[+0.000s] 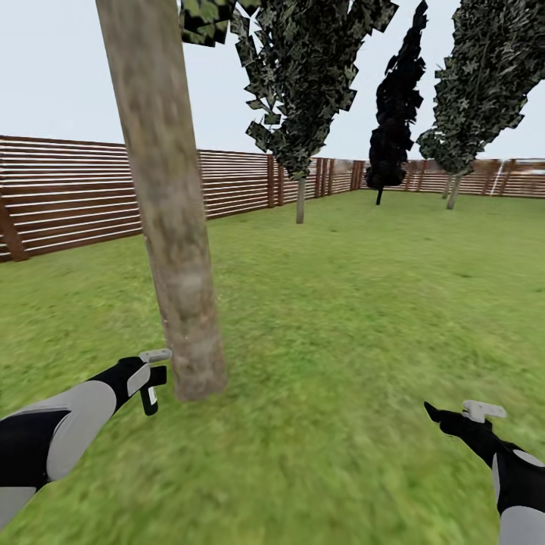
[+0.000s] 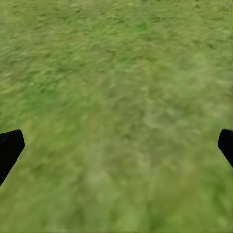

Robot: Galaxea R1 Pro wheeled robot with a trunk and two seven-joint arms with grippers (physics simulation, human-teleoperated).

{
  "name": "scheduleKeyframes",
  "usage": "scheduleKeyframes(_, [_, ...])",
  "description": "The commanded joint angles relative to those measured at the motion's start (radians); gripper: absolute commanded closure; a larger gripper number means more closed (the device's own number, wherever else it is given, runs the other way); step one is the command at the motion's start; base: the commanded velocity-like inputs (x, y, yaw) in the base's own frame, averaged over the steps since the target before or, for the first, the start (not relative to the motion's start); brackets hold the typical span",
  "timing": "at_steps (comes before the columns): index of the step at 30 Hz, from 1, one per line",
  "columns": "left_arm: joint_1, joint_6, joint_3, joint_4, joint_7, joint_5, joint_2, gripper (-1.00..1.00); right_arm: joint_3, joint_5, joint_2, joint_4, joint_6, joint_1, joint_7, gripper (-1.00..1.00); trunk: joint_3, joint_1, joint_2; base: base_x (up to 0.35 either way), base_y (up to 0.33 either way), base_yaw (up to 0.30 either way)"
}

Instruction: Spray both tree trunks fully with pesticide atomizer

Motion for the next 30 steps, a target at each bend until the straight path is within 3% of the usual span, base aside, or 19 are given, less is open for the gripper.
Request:
scheduleKeyframes(1, [0.0,0.0,-0.001,0.0,0.0,0.0,0.0,1.0,0.001,0.0,0.0,0.0,0.0,0.0,0.0,-1.0,0.0,0.0,0.0,0.158,-0.301,0.175])
scheduleKeyframes(13, [0.0,-0.001,-0.001,0.0,0.0,0.0,-0.001,1.0,0.0,0.0,0.0,0.003,0.0,0.0,-0.001,-1.0,0.0,0.0,0.0,0.154,-0.302,0.138])
scheduleKeyframes(16, [0.022,-0.023,-0.001,0.0,0.001,0.0,0.0,1.0,0.0,-0.001,-0.001,0.004,0.0,0.0,-0.002,-1.0,0.0,0.0,0.0,0.133,-0.306,0.085])
scheduleKeyframes(24, [0.026,-0.041,0.0,0.0,0.006,-0.004,0.006,1.0,-0.003,-0.002,-0.001,0.005,0.0,0.0,-0.001,-1.0,0.0,0.0,0.0,0.015,-0.318,0.042])
scheduleKeyframes(28, [0.026,-0.04,-0.001,-0.008,0.008,-0.007,0.007,1.0,-0.001,-0.002,-0.001,0.005,0.0,0.0,-0.001,-1.0,0.0,0.0,0.0,0.0,-0.081,0.008])
scheduleKeyframes(30, [0.026,-0.028,0.0,-0.089,0.016,-0.008,0.035,1.0,0.0,-0.001,-0.001,0.005,0.0,0.0,-0.001,-1.0,-0.001,0.0,0.0,0.0,-0.008,0.178])
